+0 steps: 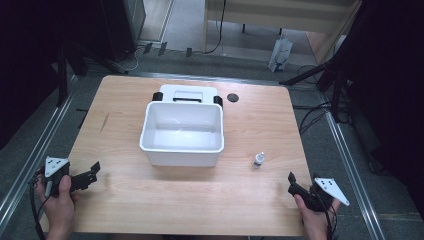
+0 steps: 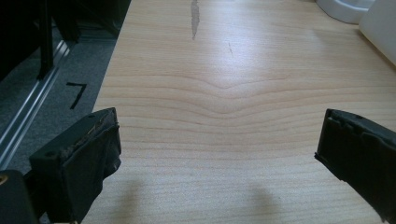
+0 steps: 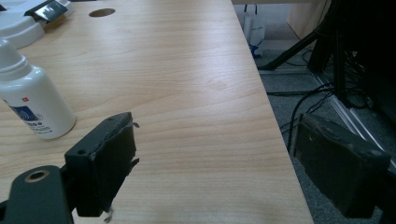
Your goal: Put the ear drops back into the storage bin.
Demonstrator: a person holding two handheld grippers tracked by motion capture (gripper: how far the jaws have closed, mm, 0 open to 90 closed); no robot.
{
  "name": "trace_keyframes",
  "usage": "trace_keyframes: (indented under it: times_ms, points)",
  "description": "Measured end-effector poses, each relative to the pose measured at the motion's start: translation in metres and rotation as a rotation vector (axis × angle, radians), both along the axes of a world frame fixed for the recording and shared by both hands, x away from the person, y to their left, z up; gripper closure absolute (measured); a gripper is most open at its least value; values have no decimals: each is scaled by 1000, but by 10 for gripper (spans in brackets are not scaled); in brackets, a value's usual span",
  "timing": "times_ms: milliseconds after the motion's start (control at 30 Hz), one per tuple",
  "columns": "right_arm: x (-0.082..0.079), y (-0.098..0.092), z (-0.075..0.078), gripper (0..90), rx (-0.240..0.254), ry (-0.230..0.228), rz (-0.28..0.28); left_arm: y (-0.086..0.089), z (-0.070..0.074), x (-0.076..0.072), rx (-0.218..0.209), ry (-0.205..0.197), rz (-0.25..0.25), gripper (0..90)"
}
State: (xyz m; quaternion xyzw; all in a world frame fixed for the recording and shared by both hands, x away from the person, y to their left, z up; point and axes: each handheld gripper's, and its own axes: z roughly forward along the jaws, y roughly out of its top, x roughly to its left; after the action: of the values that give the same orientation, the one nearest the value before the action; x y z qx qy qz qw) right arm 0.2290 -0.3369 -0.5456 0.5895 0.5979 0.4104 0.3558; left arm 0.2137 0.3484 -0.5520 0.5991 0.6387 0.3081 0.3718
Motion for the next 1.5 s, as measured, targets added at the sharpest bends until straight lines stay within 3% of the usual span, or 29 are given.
trace_keyframes:
  times_ms: [300, 400, 633, 667, 833, 1033, 1333, 1467, 1500]
  points:
    - [1, 1, 0, 131, 8, 19, 21, 0, 0, 1, 1, 6, -1, 5]
    - [3, 2, 0, 117, -22, 26, -16, 0, 0, 1, -1, 5, -2, 5]
    - [7, 3, 1, 124, -35, 83, 14, -1, 0, 1, 14, 6, -5, 5]
    - [8, 5, 2, 128, -50, 120, 49, -2, 0, 1, 16, 5, 4, 4]
    - [12, 6, 5, 144, -125, 204, 116, -2, 0, 2, 22, 8, 14, 4]
    - [32, 11, 27, 163, -190, 316, 260, -3, 0, 2, 35, 10, 23, 4]
    - [60, 34, 52, 194, -383, 448, 451, -4, 0, 2, 47, 16, 30, 4]
    - [69, 44, 59, 226, -453, 481, 492, -4, 0, 2, 46, 15, 31, 4]
    - [74, 52, 67, 247, -497, 506, 531, -4, 0, 2, 47, 16, 32, 4]
